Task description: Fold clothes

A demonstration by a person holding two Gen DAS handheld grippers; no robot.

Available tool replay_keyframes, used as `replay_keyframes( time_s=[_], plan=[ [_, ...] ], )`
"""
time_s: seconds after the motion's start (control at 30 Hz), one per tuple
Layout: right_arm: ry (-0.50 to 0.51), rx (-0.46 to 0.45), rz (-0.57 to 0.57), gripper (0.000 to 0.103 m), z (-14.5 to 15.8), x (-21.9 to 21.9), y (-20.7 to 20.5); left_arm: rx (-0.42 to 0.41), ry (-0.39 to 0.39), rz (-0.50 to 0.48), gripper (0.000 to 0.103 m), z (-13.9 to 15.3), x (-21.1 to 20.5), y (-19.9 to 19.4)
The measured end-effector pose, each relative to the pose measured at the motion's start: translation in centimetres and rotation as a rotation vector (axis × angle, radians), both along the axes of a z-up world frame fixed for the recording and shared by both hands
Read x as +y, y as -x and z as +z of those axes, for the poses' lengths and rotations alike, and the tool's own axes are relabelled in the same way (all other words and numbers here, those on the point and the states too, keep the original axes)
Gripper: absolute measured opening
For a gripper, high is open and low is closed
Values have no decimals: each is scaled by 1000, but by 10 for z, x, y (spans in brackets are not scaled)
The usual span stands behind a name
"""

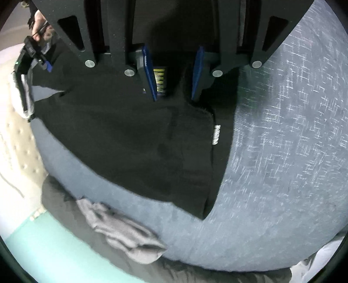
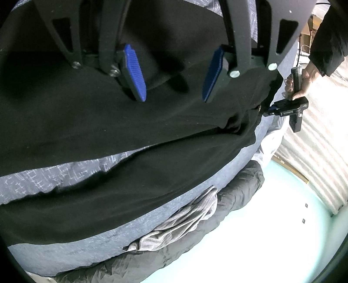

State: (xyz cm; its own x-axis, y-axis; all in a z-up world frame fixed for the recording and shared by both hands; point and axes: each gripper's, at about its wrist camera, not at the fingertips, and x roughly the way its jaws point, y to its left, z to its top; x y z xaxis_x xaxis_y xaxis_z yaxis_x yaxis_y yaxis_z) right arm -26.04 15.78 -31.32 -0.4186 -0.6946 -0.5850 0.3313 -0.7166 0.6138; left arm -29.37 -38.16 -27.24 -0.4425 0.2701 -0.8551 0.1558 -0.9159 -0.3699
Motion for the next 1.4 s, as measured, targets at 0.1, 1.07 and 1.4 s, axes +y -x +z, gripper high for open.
replay_keyframes(
  time_s=[0.1,1.07,1.4],
  plan=[
    [0,-2,-1,56,0,-1,0,-31,-11,16,33,-8,-7,4],
    [12,-7,-9,56,-3,-2,2,47,125,120,2,42,-10,61],
    [21,-9,-14,56,-3,-2,4,-31,38,194,17,2,-35,48]
  ],
)
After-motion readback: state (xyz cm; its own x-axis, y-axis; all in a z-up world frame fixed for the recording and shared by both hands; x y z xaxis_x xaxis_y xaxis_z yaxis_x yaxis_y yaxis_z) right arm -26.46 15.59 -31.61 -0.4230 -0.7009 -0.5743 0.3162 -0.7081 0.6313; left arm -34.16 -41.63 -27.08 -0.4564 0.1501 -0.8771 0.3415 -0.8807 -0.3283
